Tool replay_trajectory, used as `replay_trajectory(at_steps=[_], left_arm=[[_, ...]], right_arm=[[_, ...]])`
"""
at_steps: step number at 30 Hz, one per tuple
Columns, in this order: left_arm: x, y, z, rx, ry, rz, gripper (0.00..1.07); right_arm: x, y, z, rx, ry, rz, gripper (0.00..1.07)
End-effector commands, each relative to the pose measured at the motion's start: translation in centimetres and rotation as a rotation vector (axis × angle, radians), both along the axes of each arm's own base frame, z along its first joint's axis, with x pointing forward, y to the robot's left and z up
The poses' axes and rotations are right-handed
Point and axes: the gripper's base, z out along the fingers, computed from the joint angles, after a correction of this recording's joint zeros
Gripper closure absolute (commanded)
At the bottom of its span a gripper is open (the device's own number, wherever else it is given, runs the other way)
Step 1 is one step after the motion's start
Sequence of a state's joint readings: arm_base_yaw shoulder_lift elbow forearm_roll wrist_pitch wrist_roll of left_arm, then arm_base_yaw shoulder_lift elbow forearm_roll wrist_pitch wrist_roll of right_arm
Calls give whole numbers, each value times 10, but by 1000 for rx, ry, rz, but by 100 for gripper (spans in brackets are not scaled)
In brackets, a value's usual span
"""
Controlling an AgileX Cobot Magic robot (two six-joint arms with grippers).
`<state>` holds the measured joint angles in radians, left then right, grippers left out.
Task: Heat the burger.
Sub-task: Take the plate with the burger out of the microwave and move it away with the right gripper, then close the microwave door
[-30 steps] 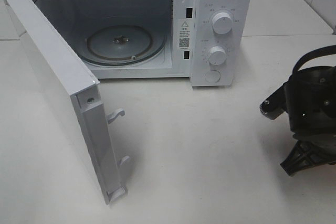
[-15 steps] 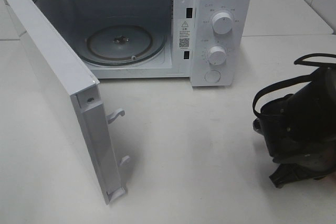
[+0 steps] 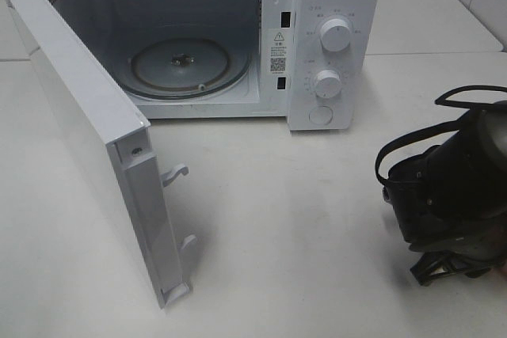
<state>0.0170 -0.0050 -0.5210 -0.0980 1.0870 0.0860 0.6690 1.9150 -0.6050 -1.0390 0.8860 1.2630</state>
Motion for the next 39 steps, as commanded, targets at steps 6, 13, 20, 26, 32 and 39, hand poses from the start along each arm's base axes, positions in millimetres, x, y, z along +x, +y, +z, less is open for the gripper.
replay_trajectory(at_steps=[6,13,20,26,32,39], left_arm=[[0,0,1,-5,-19,5,7],[0,0,1,-5,-19,5,7],[0,0,1,-5,-19,5,7],[0,0,1,-5,-19,5,7],[0,0,1,-5,-19,5,7],[0,0,1,-5,-19,5,7]], right_arm=[[-5,-1,40,71,-17,-1,61],[-16,7,74,329,-35,48,61],[-30,9,102,493,-33,137,59],[-54,9,131,658,19,280,39],[-71,4,150,744,22,353,23],[-90,-7,162,754,51,360,26]])
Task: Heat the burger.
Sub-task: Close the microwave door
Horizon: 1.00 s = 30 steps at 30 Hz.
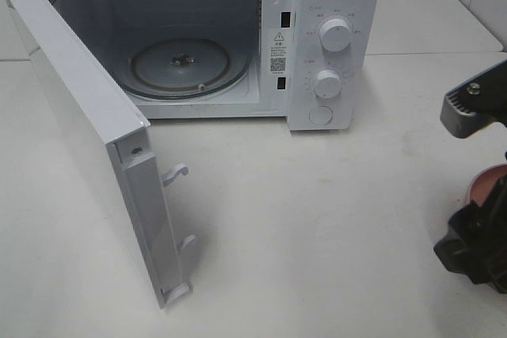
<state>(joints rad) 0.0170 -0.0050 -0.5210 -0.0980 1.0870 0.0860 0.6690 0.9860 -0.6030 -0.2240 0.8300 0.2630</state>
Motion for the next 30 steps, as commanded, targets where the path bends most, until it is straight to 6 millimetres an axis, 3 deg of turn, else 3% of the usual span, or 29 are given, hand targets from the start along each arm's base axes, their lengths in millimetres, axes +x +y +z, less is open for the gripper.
replay_trajectory(at_steps=[1,9,22,30], left_arm=[[0,0,1,-5,-19,5,7],[0,0,1,-5,-19,5,7],[0,0,1,-5,-19,5,7],[0,0,1,-5,-19,5,7]], right_arm=[[-15,-10,8,-13,38,10,26],[-38,-26,22,19,21,18,29],[-82,-68,50,221,-285,-84,31],[-113,-81,44,324,-439,-182,31]])
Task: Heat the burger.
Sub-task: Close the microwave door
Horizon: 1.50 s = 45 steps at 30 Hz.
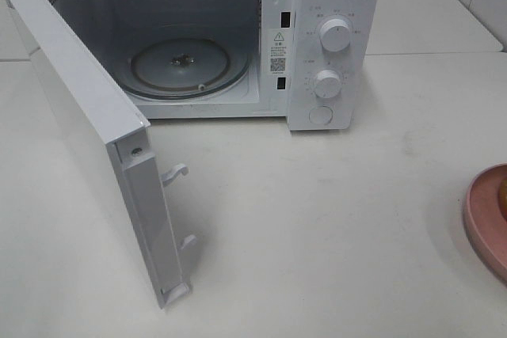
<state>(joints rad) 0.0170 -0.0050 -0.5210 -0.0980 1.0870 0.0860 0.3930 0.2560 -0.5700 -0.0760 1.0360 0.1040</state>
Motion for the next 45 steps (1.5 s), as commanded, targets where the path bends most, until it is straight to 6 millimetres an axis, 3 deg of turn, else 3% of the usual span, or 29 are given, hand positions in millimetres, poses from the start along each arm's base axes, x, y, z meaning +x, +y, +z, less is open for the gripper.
replay_trajectory(at_steps=[1,5,13,45], left_arm=[[0,0,1,-5,-19,5,7],[0,0,1,-5,-19,5,7],[0,0,1,-5,-19,5,7],[0,0,1,-5,-18,5,7]], right_arm=[[-9,-3,-2,31,-61,-23,31],[-22,-8,-6,69,-194,-85,31],[-37,-12,-14,78,-253,-143,31],[-37,-12,-14,78,-252,-150,31]])
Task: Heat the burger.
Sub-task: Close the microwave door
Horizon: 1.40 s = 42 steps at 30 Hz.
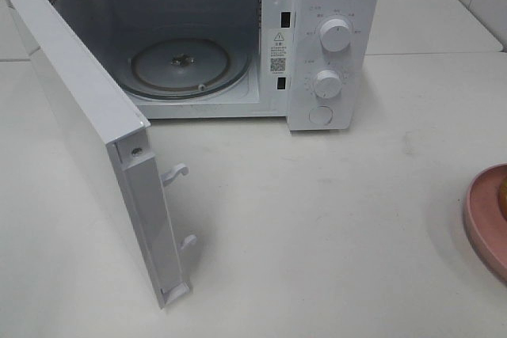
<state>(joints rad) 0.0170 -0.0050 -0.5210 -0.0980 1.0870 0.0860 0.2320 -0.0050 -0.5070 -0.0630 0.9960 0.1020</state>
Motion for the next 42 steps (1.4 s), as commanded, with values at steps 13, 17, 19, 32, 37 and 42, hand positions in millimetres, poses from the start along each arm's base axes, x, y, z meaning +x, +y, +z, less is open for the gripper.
replay_trajectory(at_steps=[13,17,19,32,37,42], left_arm=[[0,0,1,-7,-18,4,7],[0,-2,1,-24,-18,-8,7],[0,-3,1,-36,-17,-16,7],[4,-1,16,-29,-113,-1,32],[28,0,21,-24,-62,9,62],[55,1,22,-29,-23,20,86]], right_arm=[[-4,-1,-1,-6,-28,-1,31],[-4,-1,-1,-6,-28,-1,31],[-4,-1,-1,-6,-28,-1,31],[-4,-1,-1,-6,-28,-1,31],[-4,-1,-1,-6,-28,-1,31],[-4,-1,-1,-6,-28,-1,31]])
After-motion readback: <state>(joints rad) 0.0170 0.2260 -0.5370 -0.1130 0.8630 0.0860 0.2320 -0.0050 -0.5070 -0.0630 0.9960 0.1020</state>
